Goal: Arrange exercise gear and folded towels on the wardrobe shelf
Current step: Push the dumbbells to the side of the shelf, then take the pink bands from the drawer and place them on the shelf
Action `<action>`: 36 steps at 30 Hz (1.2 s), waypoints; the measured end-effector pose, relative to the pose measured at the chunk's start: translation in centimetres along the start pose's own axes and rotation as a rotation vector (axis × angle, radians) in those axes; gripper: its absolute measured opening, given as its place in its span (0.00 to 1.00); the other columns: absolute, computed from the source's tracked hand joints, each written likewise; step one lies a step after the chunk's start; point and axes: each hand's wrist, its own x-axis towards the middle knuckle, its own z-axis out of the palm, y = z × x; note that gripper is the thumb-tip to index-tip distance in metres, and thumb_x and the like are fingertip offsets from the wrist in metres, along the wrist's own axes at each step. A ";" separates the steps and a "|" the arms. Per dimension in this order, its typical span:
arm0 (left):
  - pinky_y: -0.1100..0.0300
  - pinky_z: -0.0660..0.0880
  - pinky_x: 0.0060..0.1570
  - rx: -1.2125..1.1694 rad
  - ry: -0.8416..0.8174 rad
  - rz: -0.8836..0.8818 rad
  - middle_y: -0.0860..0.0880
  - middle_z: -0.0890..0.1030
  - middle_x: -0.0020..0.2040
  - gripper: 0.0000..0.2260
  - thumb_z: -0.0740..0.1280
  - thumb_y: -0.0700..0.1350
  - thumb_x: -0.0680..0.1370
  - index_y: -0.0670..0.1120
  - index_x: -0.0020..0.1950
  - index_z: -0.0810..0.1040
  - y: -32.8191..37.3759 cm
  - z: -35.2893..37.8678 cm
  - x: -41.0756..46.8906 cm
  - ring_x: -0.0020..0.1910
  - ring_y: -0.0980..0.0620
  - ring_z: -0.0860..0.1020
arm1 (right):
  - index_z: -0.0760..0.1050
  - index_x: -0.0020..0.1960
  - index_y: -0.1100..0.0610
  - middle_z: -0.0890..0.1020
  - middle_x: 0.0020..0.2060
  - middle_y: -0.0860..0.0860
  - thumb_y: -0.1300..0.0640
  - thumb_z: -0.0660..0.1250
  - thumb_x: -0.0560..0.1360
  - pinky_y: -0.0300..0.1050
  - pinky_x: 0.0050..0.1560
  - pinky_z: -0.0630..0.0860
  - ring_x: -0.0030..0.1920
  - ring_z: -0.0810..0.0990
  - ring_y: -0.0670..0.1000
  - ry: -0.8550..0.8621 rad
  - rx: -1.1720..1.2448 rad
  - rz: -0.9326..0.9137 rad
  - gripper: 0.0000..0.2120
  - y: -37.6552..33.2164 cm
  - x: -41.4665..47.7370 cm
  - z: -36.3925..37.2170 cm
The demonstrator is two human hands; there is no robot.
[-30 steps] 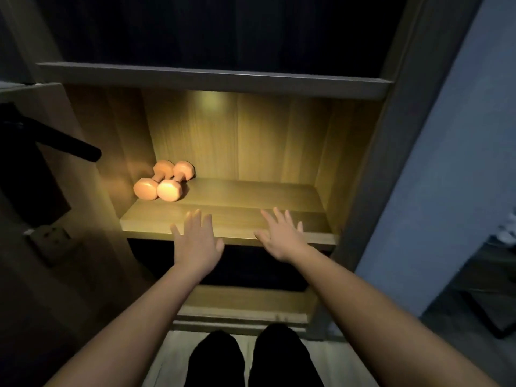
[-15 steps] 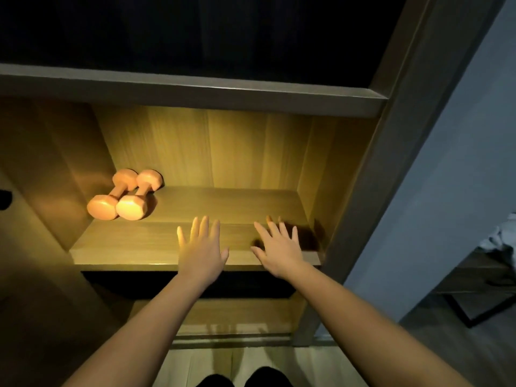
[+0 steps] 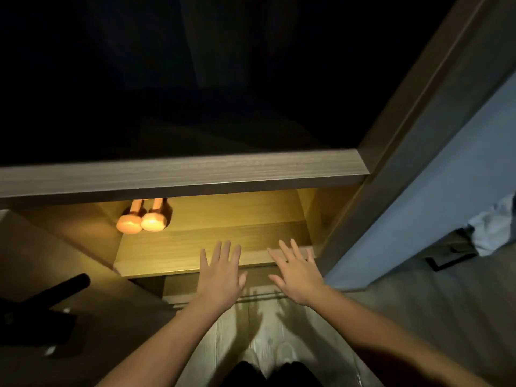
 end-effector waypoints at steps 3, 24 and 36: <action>0.40 0.45 0.74 -0.041 -0.039 0.079 0.46 0.51 0.80 0.29 0.52 0.60 0.81 0.50 0.79 0.50 1.0 -1.4 -2.0 0.79 0.46 0.46 | 0.42 0.79 0.44 0.43 0.79 0.51 0.37 0.48 0.81 0.63 0.75 0.42 0.78 0.39 0.57 -0.008 0.013 0.040 0.31 -0.1 -2.7 -0.5; 0.44 0.49 0.75 -0.062 -0.113 0.597 0.48 0.56 0.78 0.27 0.54 0.58 0.81 0.49 0.78 0.54 29.4 -2.2 3.2 0.78 0.49 0.49 | 0.44 0.80 0.46 0.46 0.79 0.51 0.41 0.51 0.81 0.60 0.75 0.45 0.79 0.43 0.55 0.039 0.187 0.499 0.31 24.2 -17.4 1.8; 0.47 0.51 0.75 -0.103 -0.154 0.669 0.49 0.54 0.79 0.28 0.56 0.55 0.81 0.48 0.78 0.53 48.5 -3.3 7.8 0.78 0.50 0.50 | 0.42 0.79 0.45 0.45 0.79 0.52 0.40 0.51 0.81 0.62 0.75 0.45 0.79 0.42 0.56 0.116 0.217 0.631 0.31 41.8 -24.6 0.0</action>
